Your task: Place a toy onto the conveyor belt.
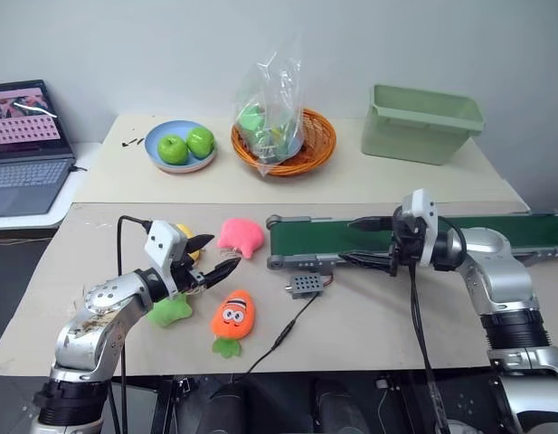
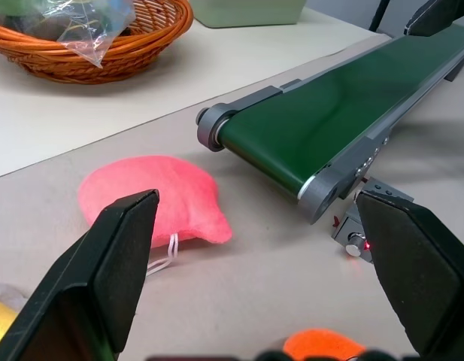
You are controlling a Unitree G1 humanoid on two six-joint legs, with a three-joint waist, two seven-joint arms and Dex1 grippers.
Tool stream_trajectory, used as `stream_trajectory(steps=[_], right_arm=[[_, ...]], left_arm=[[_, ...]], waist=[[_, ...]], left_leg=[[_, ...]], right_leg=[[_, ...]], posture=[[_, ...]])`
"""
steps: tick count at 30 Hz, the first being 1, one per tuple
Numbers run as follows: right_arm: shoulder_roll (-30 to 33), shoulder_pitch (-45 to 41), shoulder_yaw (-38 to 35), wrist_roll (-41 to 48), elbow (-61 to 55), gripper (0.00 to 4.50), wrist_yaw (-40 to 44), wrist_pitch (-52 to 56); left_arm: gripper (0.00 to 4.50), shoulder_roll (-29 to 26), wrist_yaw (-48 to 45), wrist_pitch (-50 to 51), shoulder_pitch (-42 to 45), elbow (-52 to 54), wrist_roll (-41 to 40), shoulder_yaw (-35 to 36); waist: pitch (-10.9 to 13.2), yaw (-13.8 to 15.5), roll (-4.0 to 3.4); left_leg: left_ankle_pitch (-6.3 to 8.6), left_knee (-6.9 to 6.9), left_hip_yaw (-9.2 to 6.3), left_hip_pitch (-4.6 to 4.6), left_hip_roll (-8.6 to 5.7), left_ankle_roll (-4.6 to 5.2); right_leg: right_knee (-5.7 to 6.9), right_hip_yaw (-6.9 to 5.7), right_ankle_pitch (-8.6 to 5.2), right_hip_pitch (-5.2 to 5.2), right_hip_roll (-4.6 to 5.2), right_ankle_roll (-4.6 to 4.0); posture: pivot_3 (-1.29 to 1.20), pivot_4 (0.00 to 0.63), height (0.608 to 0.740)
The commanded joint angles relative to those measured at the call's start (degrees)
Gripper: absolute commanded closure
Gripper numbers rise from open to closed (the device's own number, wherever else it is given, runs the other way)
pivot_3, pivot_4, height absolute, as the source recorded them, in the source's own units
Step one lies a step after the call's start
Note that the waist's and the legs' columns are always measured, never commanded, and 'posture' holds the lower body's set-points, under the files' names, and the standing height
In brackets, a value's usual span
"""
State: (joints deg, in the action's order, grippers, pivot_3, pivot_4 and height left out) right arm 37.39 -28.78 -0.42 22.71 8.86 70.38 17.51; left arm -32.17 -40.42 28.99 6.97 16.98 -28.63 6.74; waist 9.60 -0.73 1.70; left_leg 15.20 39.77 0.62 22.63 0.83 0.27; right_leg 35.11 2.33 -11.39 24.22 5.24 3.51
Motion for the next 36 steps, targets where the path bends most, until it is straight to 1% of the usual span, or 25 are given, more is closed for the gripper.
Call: stream_trajectory(steps=[1, 4, 10, 12, 14, 15, 17, 19, 21, 22, 25, 28, 29, 31, 36], right_arm=[[0.9, -1.6, -1.0, 0.6, -1.2, 0.0, 0.4, -0.1], [0.9, -2.7, -0.6, -0.1, 0.1, 0.0, 0.4, -0.6], [1.4, -3.6, -0.4, -0.1, 0.2, 0.0, 0.9, 0.2], [1.4, -4.0, -0.3, -0.1, 0.3, 0.0, 1.0, 0.4], [1.9, -4.6, -0.2, 0.2, 0.0, 0.0, 1.5, 1.0], [2.4, -4.7, 0.2, -0.3, 0.0, 0.0, 2.2, 0.8], [3.5, -4.8, 0.9, -0.6, 0.1, 0.0, 4.0, 0.4], [4.2, -5.4, 1.1, -0.2, 0.3, 0.0, 5.3, 0.8], [4.8, -5.9, 1.3, 0.0, 0.4, 0.0, 6.5, 1.1], [5.4, -6.3, 1.3, 0.4, 0.5, 0.0, 8.0, 1.2], [6.0, -7.7, 0.8, 1.3, 1.2, 0.0, 10.7, 1.7], [6.0, -8.7, 0.2, 2.4, 0.8, 0.0, 12.5, 1.6], [5.9, -8.9, 0.0, 3.2, 0.4, 0.0, 12.7, 2.2], [5.5, -9.4, -0.3, 4.2, 0.4, 0.0, 12.7, 3.2], [5.8, -10.1, 0.6, 3.2, 1.4, 0.0, 12.6, 2.1]], left_arm=[[0.06, -1.1, -1.1, -0.3, 0.0, 0.7, -0.8, 1.5], [0.06, -2.0, -1.8, -1.0, 0.8, -0.3, -1.3, 3.3], [0.06, -2.7, -0.5, 2.0, 1.8, 0.8, -4.9, 7.3], [0.06, -1.9, 2.0, 6.0, 3.0, 0.8, -10.3, 11.6], [0.06, 0.0, 7.1, 11.8, 4.7, 0.3, -22.4, 19.5], [0.06, 0.1, 7.9, 13.9, 4.1, 0.8, -27.0, 22.2], [0.06, -0.7, 9.2, 18.0, 1.0, 1.4, -32.5, 25.8], [0.06, -1.9, 11.4, 22.8, -2.2, -0.9, -39.8, 30.5], [0.06, -3.2, 12.5, 25.4, -4.5, -4.1, -44.5, 34.3], [0.06, -4.1, 11.9, 26.3, -6.9, -8.1, -45.3, 37.1], [0.06, -5.3, 10.7, 28.6, -12.1, -15.7, -47.4, 41.7], [0.06, -4.8, 10.6, 32.5, -15.9, -20.3, -51.1, 42.9], [0.06, -4.1, 10.8, 33.9, -16.1, -22.1, -53.6, 43.2], [0.06, -2.9, 9.9, 35.0, -16.2, -25.4, -54.7, 42.9], [0.06, 0.3, 8.7, 33.6, -15.9, -26.2, -50.0, 37.7]], waist=[[0.0, 0.0, 0.0], [0.0, -0.2, 0.0], [0.0, -0.1, 0.0], [0.0, 0.0, 0.0], [0.0, -0.1, 0.0], [0.0, -0.1, 0.0], [0.0, -0.3, 0.0], [0.0, -0.7, 0.0], [0.0, -0.9, 0.0], [0.0, -0.8, 0.0], [0.0, -0.8, -0.01], [0.0, -1.3, -0.02], [0.0, -1.2, 0.0], [0.0, -0.6, 0.01], [0.0, 0.1, 0.03]], left_leg=[[0.0, 0.0, 0.0, 0.0, 0.0, 0.0], [0.0, 0.0, 0.01, 0.0, 0.0, 0.0], [0.0, -0.01, 0.01, 0.0, 0.01, 0.0], [0.0, 0.0, 0.01, 0.0, 0.0, 0.0], [0.0, 0.0, -0.02, 0.0, 0.02, 0.0], [0.0, 0.0, -0.04, 0.0, 0.03, 0.0], [0.01, 0.0, -0.23, 0.0, 0.05, 0.01], [0.03, -0.03, -0.35, -0.02, 0.04, 0.04], [0.03, -0.04, -0.37, -0.03, 0.05, 0.04], [0.03, -0.03, -0.38, -0.03, 0.05, 0.04], [0.03, -0.04, -0.32, -0.18, 0.03, 0.04], [0.04, -0.13, -0.24, -0.31, 0.03, 0.04], [0.04, -0.14, -0.24, -0.31, 0.05, 0.03], [0.03, -0.13, -0.21, -0.29, 0.04, 0.03], [0.03, -0.13, 0.02, -0.28, 0.03, 0.01]], right_leg=[[0.0, 0.0, 0.0, 0.0, 0.0, 0.0], [0.0, 0.0, 0.0, 0.02, -0.01, 0.0], [-0.01, 0.0, 0.0, 0.01, 0.0, 0.0], [0.0, 0.0, 0.0, 0.01, 0.0, 0.0], [0.02, -0.01, 0.0, 0.02, 0.0, 0.0], [0.03, 0.0, 0.0, 0.03, 0.01, 0.0], [0.02, 0.0, 0.0, 0.04, 0.02, 0.0], [0.0, 0.05, 0.0, 0.04, 0.01, 0.0], [0.01, 0.07, 0.0, 0.06, 0.01, 0.0], [0.02, 0.06, 0.0, 0.07, -0.01, 0.0], [0.08, 0.03, -0.02, -0.04, -0.01, -0.03], [0.07, 0.09, -0.07, -0.07, 0.02, -0.09], [0.06, 0.07, -0.1, -0.06, 0.01, -0.1], [0.08, -0.01, -0.1, -0.08, 0.02, -0.11], [0.09, -0.02, -0.11, -0.08, 0.03, -0.13]], posture=[[0.0, 0.15, 0.74], [0.0, 0.15, 0.74], [0.0, 0.15, 0.74], [0.0, 0.15, 0.74], [0.0, 0.15, 0.74], [0.0, 0.15, 0.74], [0.0, 0.15, 0.74], [0.0, 0.15, 0.74], [0.0, 0.15, 0.74], [0.0, 0.15, 0.74], [0.0, 0.15, 0.74], [0.0, 0.15, 0.74], [0.0, 0.15, 0.74], [0.0, 0.15, 0.74], [0.0, 0.15, 0.74]])
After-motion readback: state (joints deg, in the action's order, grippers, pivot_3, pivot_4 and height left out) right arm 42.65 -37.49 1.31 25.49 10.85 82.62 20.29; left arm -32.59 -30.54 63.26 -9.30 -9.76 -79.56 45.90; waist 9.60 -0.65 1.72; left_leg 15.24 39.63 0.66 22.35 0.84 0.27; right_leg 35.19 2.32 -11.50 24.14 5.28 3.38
